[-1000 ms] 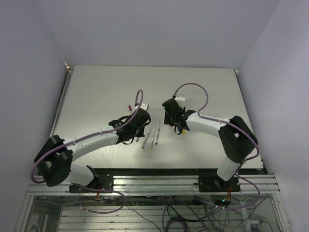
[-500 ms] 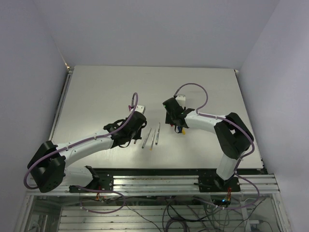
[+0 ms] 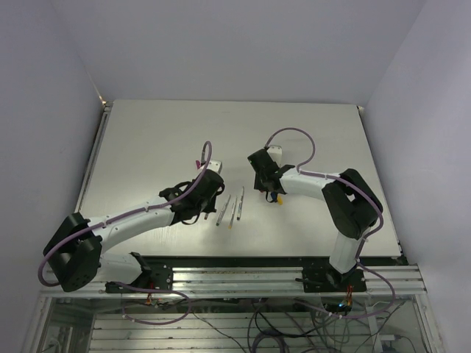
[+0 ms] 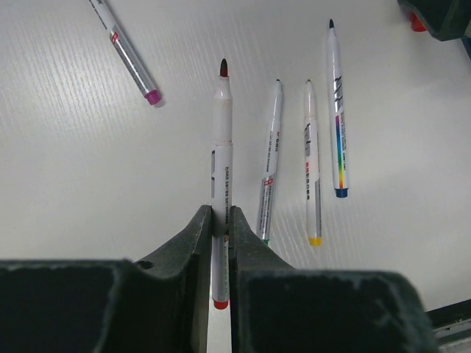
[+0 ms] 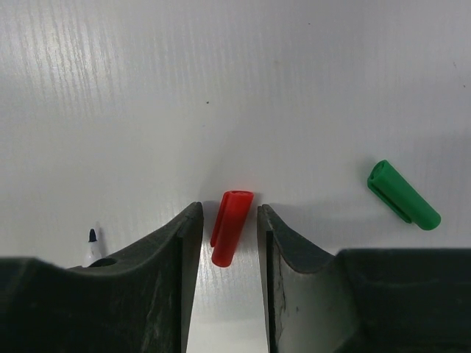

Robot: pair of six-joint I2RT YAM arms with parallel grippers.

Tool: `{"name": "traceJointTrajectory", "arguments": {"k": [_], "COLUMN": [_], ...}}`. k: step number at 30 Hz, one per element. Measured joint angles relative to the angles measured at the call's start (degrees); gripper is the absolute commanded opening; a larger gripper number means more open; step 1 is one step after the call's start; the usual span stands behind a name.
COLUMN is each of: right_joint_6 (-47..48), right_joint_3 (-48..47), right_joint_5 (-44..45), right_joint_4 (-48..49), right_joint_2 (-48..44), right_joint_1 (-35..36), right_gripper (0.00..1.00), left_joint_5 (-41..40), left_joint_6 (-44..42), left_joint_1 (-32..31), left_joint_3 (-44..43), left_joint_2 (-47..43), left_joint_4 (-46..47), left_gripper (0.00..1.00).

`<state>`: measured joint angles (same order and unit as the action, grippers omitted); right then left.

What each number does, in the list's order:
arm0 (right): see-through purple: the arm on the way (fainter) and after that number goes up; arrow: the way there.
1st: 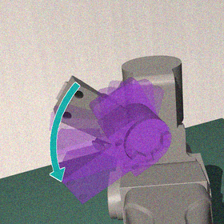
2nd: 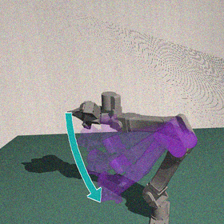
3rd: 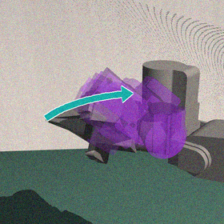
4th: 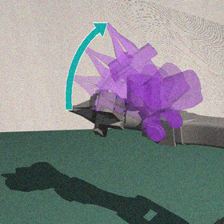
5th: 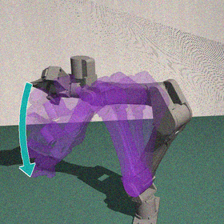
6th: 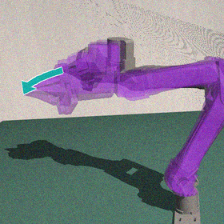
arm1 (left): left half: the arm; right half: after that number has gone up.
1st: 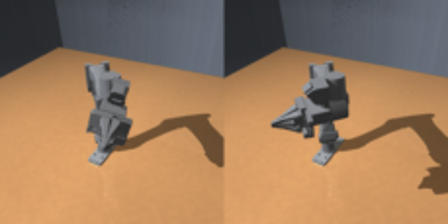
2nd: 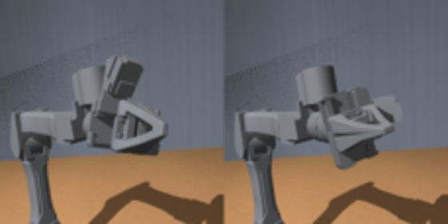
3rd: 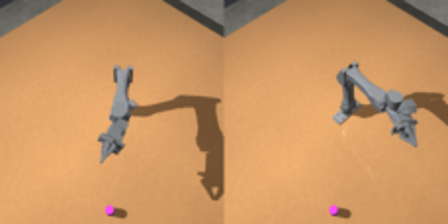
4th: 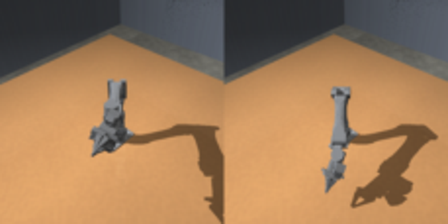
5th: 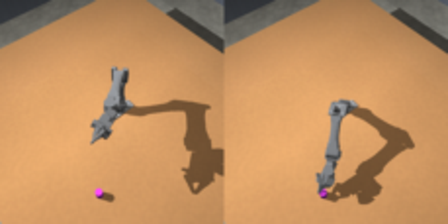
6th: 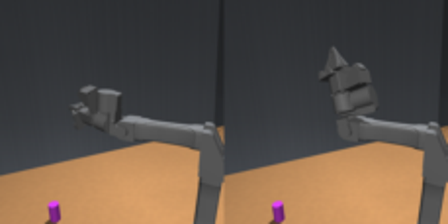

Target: Insert the pens into the pen caps

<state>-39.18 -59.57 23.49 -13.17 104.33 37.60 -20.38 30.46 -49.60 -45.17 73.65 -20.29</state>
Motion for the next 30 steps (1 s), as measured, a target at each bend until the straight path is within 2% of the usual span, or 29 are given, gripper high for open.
{"name": "traceJointTrajectory", "arguments": {"k": [8,11,14,25,30], "right_joint_6": [-0.7,-0.9,-1.2,-1.7,1.3], "right_joint_3": [0.0,0.0,0.0,0.0,0.2], "right_joint_5": [0.2,0.2,0.2,-1.5,-3.0], "right_joint_4": [1.3,1.8,2.2,2.1,1.2], "right_joint_2": [0.4,0.6,0.7,0.1,-4.0], "right_joint_1": [-0.1,-0.2,-0.5,-0.9,-0.9], "right_gripper": [0.33,0.22,0.00,0.00,0.00], "left_joint_5": [0.0,0.0,0.0,0.3,2.5], "left_joint_6": [0.0,0.0,0.0,0.0,-0.3], "left_joint_1": [0.0,0.0,0.0,0.0,0.0], "left_joint_3": [0.0,0.0,0.0,0.7,1.6], "left_joint_2": [0.8,0.8,0.8,0.8,-0.8], "left_joint_4": [0.1,0.2,0.3,0.6,2.9], "left_gripper": [0.07,0.07,0.07,0.07,0.07]}}
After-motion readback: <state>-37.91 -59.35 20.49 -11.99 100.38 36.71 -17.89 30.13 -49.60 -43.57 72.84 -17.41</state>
